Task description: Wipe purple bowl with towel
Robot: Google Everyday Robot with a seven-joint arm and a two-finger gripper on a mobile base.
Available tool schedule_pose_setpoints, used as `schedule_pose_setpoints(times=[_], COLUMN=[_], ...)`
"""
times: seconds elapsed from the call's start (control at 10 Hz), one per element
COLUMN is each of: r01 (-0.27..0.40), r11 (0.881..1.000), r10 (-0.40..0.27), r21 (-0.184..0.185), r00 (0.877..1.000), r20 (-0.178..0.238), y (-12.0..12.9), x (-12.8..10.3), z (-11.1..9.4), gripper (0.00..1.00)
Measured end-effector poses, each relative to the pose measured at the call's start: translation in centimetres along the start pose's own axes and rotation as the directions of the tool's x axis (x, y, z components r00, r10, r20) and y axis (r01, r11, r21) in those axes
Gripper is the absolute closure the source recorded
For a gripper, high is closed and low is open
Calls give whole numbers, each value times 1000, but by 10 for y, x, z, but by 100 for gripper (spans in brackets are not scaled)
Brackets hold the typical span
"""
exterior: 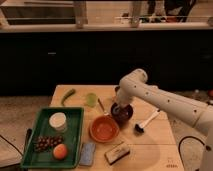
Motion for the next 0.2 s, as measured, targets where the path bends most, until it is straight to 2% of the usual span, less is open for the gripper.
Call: schedule_pose_setpoints(times=[0.2], r01=[35], r11=[999], r10=[-35], r21=[-4], r00=[999], r20=[3], y=[-9], x=[-7], z=[1], gripper=[100])
